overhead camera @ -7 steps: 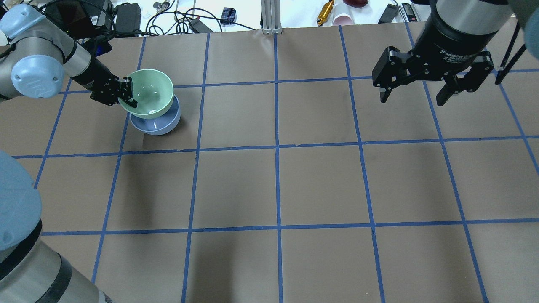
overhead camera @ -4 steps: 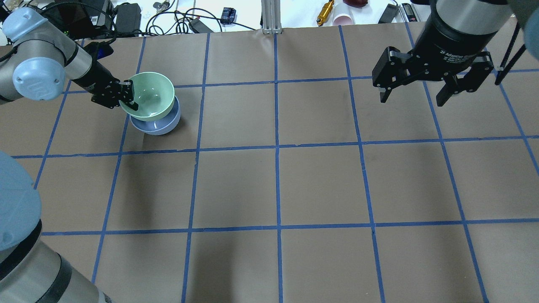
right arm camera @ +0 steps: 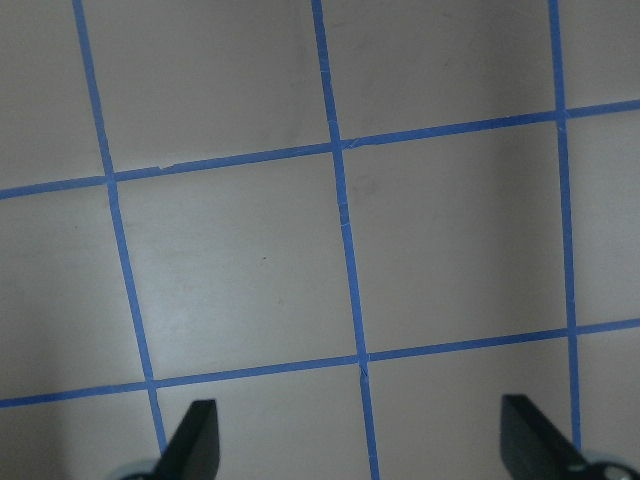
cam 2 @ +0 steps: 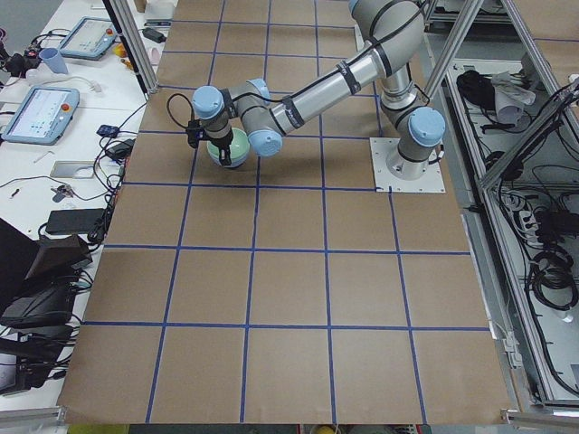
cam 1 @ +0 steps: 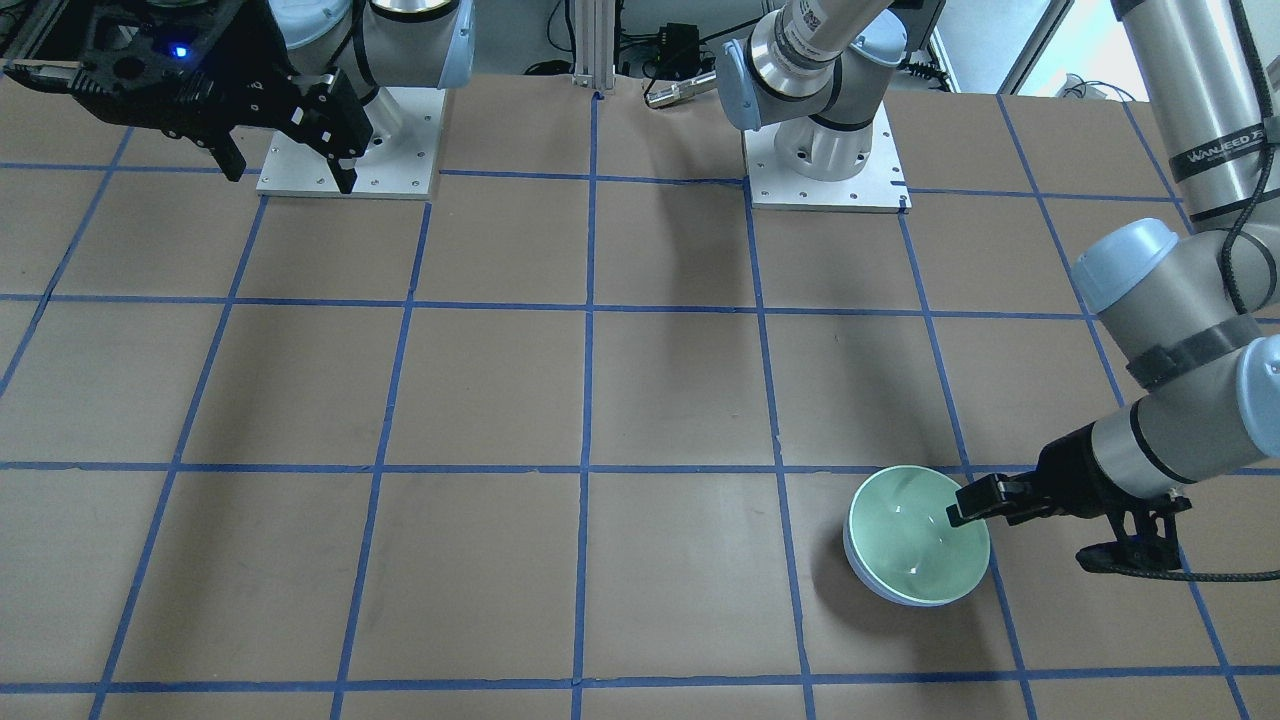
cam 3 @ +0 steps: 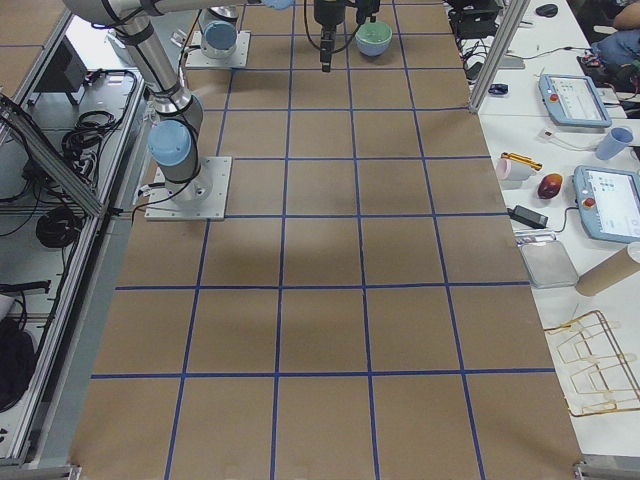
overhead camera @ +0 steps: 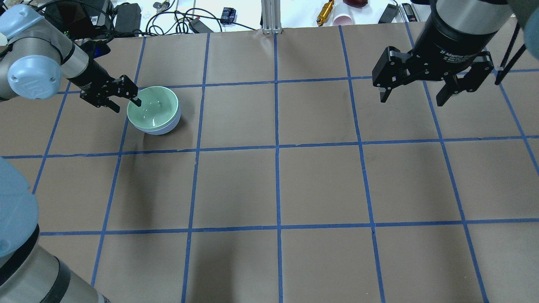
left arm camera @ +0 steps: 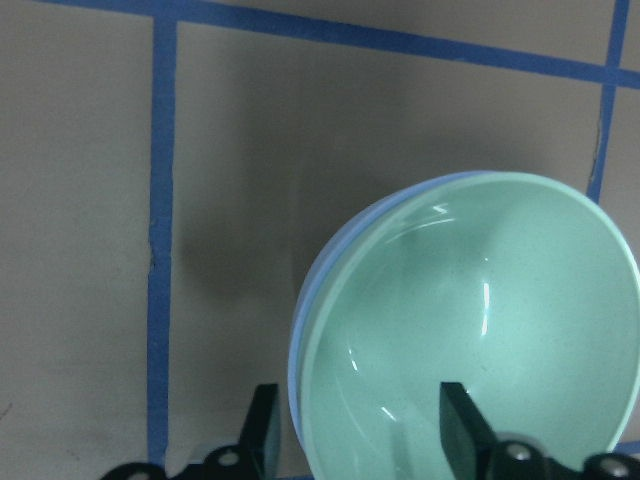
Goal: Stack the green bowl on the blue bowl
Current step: 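Open the left gripper and raise it off the stacked bowls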
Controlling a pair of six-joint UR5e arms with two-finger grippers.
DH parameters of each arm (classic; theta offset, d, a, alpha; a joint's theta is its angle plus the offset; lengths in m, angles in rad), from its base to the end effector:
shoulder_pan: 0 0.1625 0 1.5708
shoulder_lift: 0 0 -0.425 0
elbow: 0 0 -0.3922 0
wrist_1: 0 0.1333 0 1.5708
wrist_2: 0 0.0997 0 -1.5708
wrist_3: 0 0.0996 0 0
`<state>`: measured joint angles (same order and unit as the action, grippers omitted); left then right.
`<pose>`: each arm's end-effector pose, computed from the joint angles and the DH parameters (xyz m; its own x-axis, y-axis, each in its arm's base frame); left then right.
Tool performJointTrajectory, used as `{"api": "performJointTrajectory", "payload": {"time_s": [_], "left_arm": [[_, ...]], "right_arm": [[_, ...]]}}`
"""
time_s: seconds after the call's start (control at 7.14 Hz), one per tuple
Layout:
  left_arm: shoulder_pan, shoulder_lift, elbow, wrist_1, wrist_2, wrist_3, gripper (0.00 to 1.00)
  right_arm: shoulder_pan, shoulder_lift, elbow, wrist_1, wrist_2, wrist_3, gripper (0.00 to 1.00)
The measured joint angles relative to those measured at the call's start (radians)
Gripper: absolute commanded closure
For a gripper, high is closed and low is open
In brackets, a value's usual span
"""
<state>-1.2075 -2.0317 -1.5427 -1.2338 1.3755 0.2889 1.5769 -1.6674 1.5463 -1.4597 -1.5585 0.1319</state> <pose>0.0830 -0.6477 0.2719 -0.9734 -0.0857 0.2124 -0.0797 0.9961 0.0367 0.1373 -0.4482 0.5343 -0.9920 0.1253 -0.0135 0.1255 0.9921 -0.0083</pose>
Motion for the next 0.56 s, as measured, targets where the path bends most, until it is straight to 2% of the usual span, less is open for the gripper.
{"api": "performJointTrajectory", "payload": {"time_s": [0.56], "left_arm": [[-0.057,0.125,0.010,-0.095,0.111,-0.001,0.00]], "right_arm": [[0.000,0.000,0.001,0.000,0.000,0.000,0.00]]}}
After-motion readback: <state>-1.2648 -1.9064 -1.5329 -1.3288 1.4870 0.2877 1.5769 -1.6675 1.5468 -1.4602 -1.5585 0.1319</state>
